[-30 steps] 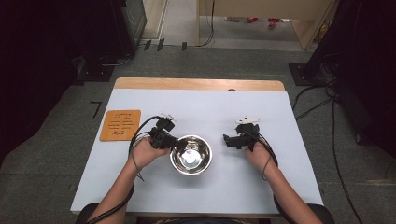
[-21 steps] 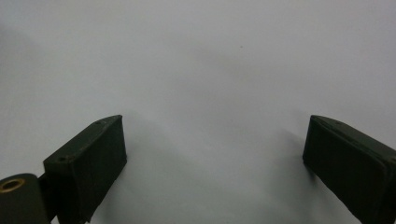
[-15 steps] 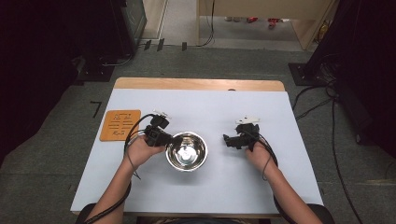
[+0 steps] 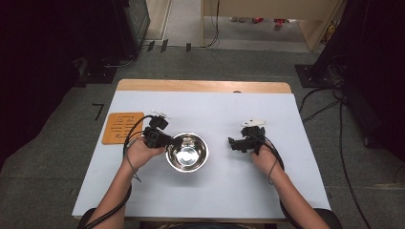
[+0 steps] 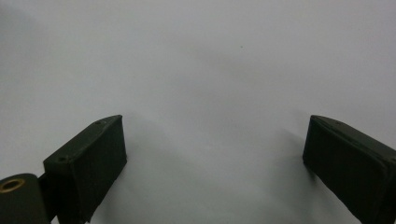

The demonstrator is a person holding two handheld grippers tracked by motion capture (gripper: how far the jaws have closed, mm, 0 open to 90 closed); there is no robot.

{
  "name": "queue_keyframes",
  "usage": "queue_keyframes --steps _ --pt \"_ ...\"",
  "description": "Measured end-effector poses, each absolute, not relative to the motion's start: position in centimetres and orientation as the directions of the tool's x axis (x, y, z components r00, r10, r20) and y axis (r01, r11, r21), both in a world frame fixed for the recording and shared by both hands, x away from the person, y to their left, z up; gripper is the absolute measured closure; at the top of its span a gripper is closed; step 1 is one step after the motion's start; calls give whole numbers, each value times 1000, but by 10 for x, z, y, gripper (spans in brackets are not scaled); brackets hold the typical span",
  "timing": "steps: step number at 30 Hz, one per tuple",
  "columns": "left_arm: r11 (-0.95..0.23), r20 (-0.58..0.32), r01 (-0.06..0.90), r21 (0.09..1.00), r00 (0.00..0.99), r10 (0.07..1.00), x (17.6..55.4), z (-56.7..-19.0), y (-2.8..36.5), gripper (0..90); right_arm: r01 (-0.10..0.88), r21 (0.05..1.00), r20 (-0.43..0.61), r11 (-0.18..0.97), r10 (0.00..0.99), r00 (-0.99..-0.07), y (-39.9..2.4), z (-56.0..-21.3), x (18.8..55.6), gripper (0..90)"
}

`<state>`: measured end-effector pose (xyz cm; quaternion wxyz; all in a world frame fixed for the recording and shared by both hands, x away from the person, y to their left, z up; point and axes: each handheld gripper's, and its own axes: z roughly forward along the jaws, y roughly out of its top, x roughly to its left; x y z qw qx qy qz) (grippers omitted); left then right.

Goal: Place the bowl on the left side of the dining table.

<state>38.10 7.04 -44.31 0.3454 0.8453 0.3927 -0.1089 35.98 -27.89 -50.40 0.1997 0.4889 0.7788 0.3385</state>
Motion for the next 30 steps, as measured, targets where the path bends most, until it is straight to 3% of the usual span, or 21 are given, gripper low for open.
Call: queue_keyframes --steps 30 --pt "-408 -475 773 486 625 620 388 -444 89 860 626 723 20 292 897 -442 -279 -504 360 57"
